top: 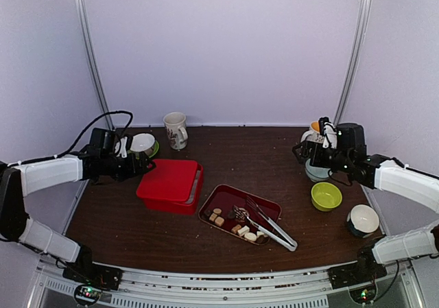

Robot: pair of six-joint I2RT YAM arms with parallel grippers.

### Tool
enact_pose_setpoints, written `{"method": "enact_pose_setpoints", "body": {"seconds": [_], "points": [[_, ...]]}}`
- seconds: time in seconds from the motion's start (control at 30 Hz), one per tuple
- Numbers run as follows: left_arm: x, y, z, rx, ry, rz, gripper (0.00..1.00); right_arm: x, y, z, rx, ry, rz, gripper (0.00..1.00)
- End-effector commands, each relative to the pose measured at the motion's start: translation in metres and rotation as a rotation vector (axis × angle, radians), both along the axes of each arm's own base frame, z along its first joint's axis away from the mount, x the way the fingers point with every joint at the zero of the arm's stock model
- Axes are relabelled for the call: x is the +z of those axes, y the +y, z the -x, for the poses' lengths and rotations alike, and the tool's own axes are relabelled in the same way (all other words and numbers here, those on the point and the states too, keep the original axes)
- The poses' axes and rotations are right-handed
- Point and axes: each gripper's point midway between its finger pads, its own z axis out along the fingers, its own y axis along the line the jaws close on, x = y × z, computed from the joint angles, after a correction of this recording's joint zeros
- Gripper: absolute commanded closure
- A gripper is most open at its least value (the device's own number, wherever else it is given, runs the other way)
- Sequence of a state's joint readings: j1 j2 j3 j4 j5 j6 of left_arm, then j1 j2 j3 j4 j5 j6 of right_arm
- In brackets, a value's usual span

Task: Pack the chocolate
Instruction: Move the packing box to the center of the board.

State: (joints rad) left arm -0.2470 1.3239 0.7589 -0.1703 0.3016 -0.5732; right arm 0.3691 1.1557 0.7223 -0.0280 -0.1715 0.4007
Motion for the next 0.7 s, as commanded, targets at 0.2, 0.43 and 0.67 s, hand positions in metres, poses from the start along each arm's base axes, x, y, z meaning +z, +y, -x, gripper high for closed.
{"method": "enact_pose_setpoints", "body": {"seconds": [0.2,0.43,0.67], "points": [[-0.023,0.016,-0.030,0.050,-0.031,-0.023,0.02,0.008,0.005,-0.001,0.010,-0.019,-0.033,0.00],[-0.045,0.001,-0.034,-0.025,0.024,0.181,0.02,0.007,0.006,-0.001,0.011,-0.012,-0.041,0.00],[-0.055,-0.018,-0.036,-0.121,0.044,0.300,0.02,0.006,0.009,-0.002,0.018,-0.007,-0.051,0.00]]}}
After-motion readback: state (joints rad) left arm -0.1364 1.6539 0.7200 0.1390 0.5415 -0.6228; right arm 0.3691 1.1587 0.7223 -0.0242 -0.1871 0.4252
